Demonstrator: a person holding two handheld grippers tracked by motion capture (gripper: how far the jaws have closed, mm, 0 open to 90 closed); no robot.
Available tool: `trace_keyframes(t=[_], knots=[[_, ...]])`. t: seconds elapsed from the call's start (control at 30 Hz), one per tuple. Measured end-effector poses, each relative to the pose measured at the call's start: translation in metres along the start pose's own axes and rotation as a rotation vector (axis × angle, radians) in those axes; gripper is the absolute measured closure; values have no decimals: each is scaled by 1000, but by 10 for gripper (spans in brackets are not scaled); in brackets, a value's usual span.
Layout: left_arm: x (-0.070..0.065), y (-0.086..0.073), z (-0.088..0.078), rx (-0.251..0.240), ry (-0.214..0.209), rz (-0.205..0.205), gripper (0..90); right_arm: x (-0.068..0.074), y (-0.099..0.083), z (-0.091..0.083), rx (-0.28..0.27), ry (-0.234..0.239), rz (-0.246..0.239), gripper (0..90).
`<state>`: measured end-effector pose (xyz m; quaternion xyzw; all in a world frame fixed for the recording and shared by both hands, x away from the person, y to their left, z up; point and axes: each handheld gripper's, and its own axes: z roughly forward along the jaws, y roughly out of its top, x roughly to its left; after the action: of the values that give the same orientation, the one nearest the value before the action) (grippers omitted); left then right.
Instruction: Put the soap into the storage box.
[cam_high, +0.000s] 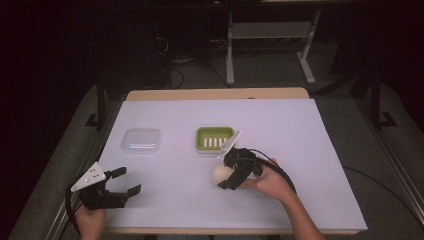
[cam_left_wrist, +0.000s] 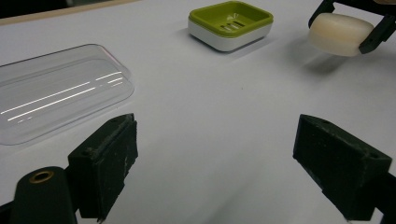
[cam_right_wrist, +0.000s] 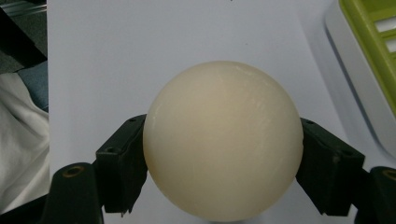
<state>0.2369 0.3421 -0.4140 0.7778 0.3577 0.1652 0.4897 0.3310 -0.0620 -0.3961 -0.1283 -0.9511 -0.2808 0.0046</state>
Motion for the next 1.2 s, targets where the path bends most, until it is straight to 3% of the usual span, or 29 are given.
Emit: trace_keyframes(t=[0.43, 1.2], knots=[[1, 0, -1, 4, 2, 3, 132, -14, 9, -6, -30, 27, 19, 242], [0, 0, -1, -1, 3, 0, 132, -26, 25, -22, -25, -2, 15, 242]])
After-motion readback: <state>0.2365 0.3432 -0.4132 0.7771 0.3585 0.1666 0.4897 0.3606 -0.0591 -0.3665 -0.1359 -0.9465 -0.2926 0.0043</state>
